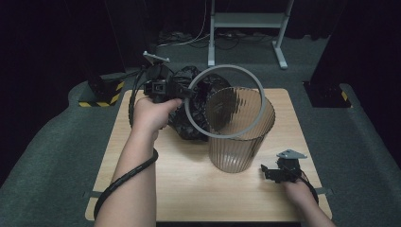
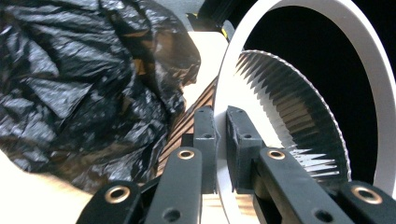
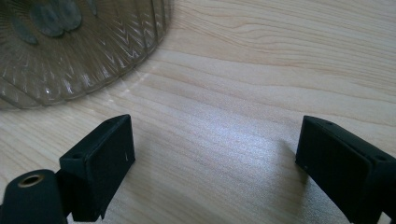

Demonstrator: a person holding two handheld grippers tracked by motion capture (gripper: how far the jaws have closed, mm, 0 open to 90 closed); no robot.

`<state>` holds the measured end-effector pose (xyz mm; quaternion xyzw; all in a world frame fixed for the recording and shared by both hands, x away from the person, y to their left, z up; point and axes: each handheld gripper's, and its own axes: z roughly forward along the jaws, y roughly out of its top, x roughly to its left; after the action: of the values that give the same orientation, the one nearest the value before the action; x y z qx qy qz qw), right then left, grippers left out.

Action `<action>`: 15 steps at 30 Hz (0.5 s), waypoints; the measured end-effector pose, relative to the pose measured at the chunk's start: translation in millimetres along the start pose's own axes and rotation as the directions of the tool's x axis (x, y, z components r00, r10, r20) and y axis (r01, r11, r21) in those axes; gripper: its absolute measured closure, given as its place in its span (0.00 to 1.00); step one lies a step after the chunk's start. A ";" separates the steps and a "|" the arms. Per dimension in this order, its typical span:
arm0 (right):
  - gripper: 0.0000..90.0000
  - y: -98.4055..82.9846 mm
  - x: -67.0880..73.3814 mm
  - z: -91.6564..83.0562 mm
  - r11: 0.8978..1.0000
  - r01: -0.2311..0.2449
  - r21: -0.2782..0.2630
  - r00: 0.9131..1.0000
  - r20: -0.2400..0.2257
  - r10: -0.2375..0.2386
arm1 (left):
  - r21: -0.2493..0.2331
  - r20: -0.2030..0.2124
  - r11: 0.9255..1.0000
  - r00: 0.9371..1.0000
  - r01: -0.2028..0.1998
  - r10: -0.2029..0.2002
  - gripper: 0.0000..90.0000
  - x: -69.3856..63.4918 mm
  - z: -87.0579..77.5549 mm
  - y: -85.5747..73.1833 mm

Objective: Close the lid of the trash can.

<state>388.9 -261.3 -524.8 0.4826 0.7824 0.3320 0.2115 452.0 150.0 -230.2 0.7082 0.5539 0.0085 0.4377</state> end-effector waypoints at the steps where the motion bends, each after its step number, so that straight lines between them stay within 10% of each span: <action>1: 0.12 0.0 0.0 0.0 1.000 0.000 0.000 1.000 0.000 0.000 | 0.001 0.003 1.000 1.000 -0.002 0.002 0.93 -2.9 2.4 1.8; 15: 0.13 -0.2 0.1 -0.2 1.000 0.003 -0.001 1.000 -0.003 -0.003 | 0.028 0.014 1.000 1.000 -0.012 0.012 0.93 -14.0 30.3 7.6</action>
<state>388.6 -261.3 -524.9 0.4810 0.7831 0.3328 0.2112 467.6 120.5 -237.4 0.7175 0.5467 -0.0013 0.4316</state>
